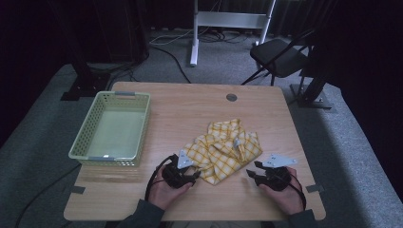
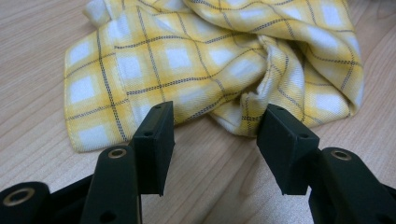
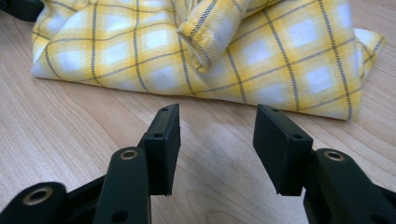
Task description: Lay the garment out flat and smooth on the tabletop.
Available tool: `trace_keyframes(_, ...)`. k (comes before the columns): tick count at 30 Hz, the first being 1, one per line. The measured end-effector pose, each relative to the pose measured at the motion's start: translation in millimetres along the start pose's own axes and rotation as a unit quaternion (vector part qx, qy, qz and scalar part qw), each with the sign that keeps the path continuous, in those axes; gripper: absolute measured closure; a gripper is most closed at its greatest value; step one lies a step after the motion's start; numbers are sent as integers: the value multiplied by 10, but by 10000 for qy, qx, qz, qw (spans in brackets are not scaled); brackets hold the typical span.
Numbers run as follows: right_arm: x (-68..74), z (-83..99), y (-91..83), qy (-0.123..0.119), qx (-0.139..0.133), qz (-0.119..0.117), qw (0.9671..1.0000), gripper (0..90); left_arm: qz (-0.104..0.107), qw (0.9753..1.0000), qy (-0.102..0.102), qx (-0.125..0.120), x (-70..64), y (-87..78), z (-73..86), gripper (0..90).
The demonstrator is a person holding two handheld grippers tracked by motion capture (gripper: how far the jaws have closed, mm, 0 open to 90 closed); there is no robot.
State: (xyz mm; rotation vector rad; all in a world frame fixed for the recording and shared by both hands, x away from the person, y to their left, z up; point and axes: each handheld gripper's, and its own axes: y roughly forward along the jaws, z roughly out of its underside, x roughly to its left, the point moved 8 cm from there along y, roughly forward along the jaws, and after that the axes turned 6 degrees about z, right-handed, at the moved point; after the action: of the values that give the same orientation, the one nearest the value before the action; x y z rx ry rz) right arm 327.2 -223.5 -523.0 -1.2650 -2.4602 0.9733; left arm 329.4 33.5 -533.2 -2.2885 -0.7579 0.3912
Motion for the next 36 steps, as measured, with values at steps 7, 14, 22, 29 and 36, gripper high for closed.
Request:
trace_keyframes(7, -37, -19, -58, 56, -75, 45, 9999, 508, -20, 10000, 34, 57, 27, 21, 24, 465)
trace_keyframes(14, -78, -57, -119, 124, -201, 49, 9997, 512, -24, 10000, -7, -42, 47, 37, 21, 455)
trace_keyframes(22, -60, -70, -122, 128, -211, 16, 9997, 520, 0, 10000, 8, -89, 57, 48, 19, 445)
trace_keyframes(29, -53, -97, -128, 159, -286, 3, 9995, 539, -11, 10000, 11, -83, 55, 52, 17, 437)
trace_keyframes(36, -22, -147, -147, 274, -422, -135, 9986, 583, -22, 10000, 12, -78, 55, 54, 16, 432)
